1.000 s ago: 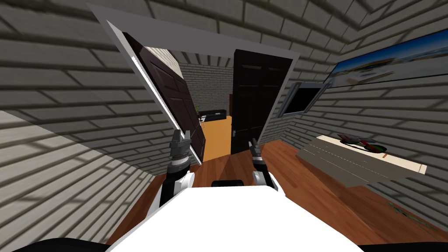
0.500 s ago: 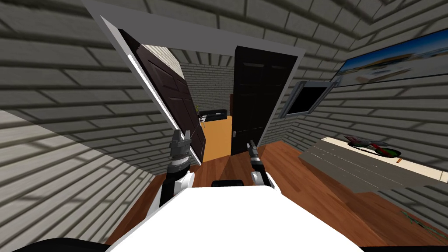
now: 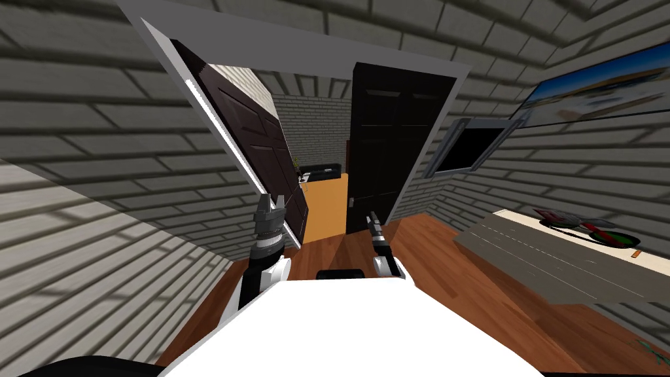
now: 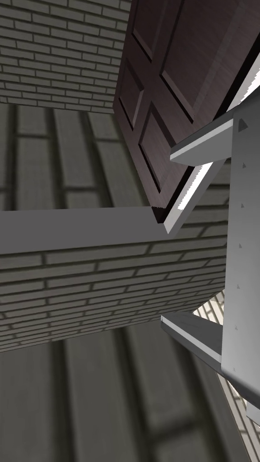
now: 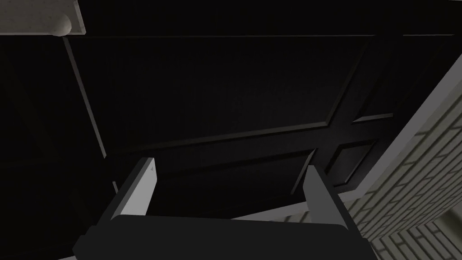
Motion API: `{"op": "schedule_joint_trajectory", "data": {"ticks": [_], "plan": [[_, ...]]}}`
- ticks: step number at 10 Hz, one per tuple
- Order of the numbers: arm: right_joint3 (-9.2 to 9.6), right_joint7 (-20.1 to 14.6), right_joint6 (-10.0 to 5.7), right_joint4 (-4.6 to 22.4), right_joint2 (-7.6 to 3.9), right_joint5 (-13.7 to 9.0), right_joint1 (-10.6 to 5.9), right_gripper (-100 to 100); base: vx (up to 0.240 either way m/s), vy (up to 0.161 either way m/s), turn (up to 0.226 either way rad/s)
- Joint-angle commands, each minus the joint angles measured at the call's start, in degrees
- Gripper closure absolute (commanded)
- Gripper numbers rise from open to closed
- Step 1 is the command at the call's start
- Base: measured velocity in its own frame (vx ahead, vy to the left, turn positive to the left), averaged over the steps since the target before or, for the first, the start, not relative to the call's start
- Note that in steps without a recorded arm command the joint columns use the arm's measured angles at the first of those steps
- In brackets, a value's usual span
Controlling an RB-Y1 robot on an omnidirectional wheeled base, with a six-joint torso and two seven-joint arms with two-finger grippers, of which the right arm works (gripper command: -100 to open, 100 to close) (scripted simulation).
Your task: Push the door open
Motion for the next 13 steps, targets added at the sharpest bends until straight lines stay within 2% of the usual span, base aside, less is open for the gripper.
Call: {"op": "schedule_joint_trajectory", "data": {"ticks": [1, 2, 4, 5, 7, 8, 10, 11, 13], "plan": [[0.25, -0.10, -0.56, 2.86, -0.21, -0.18, -1.21, -100, 0.054, -0.032, 0.049], [0.25, -0.10, -0.56, 3.35, -0.21, -0.18, -1.21, -100, 0.046, -0.024, 0.023], [0.79, -0.07, -1.11, 7.45, -0.36, -0.41, -3.05, -100, 0.061, -0.033, 0.056], [0.79, -0.07, -1.11, 7.97, -0.36, -0.41, -3.05, -100, 0.057, -0.033, 0.035], [1.32, -0.03, -1.66, 12.00, -0.50, -0.64, -4.86, -100, 0.057, -0.038, 0.059], [1.32, -0.03, -1.66, 12.50, -0.50, -0.64, -4.86, -100, 0.057, -0.030, 0.024], [1.83, 0.00, -2.18, 16.10, -0.60, -0.85, -6.58, -100, 0.063, -0.037, 0.051], [1.83, 0.00, -2.18, 16.81, -0.60, -0.85, -6.58, -100, 0.053, -0.039, 0.032], [2.30, 0.03, -2.66, 20.84, -0.67, -1.05, -8.19, -100, 0.068, -0.030, 0.047]]}}
